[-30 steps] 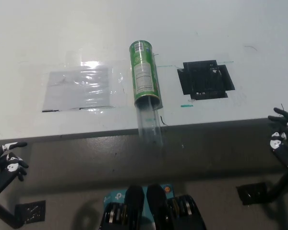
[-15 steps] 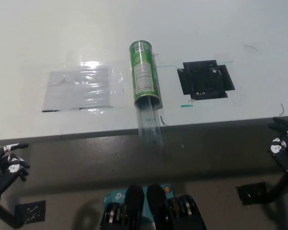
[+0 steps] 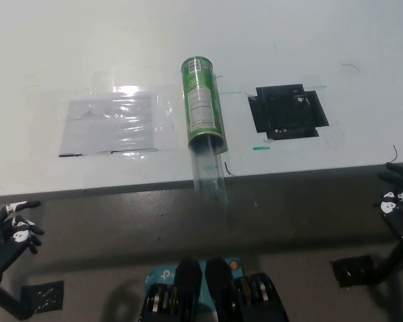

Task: The robot uses its right hand finger to pull out the chips tray kept inside a container in the middle of the desk

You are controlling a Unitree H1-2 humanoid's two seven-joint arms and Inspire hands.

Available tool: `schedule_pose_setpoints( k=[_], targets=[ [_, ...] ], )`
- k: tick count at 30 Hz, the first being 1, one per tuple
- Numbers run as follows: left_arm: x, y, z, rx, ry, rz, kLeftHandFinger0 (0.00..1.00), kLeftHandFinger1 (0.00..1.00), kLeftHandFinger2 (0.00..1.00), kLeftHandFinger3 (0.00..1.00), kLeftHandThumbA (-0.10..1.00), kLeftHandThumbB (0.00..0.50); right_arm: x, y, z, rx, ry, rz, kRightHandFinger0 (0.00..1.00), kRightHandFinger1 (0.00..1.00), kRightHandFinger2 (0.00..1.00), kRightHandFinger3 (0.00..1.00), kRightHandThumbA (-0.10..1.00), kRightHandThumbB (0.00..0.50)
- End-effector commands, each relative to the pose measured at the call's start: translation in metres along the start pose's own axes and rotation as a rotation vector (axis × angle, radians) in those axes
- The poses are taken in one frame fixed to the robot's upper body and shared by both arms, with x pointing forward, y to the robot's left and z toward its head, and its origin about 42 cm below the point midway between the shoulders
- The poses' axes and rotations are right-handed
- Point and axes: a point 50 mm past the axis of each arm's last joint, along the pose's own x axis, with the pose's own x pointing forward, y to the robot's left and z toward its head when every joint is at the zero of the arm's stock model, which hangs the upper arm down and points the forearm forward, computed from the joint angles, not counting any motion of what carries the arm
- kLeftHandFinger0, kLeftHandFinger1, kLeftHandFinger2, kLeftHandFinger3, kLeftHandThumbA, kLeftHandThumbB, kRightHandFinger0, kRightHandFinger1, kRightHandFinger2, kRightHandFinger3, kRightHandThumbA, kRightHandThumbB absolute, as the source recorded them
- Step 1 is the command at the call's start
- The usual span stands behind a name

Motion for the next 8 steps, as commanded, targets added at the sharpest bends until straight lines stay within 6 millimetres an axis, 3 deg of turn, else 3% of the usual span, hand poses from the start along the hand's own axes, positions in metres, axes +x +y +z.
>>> schedule_pose_setpoints(
  k=[1,5,8],
  targets=[
    [0.0013,0.0058,0.0119,0.036,-0.059,0.021,0.32,0.32,0.36,0.65,0.0,0.129,0.0112,-0.0053,0.0159,-0.003,-0.055,-0.028,0.53,0.25,0.69,0.79,-0.1,0.22],
    [0.0011,0.0058,0.0121,0.031,-0.055,0.022,0.32,0.32,0.35,0.65,-0.02,0.119,0.0112,-0.0058,0.0157,-0.002,-0.058,-0.025,0.5,0.23,0.69,0.8,-0.1,0.217],
    [0.0007,0.0061,0.0122,0.035,-0.059,0.021,0.32,0.32,0.35,0.66,-0.04,0.109,0.011,-0.0059,0.0166,-0.003,-0.057,-0.03,0.57,0.24,0.67,0.79,-0.1,0.22]
  ],
)
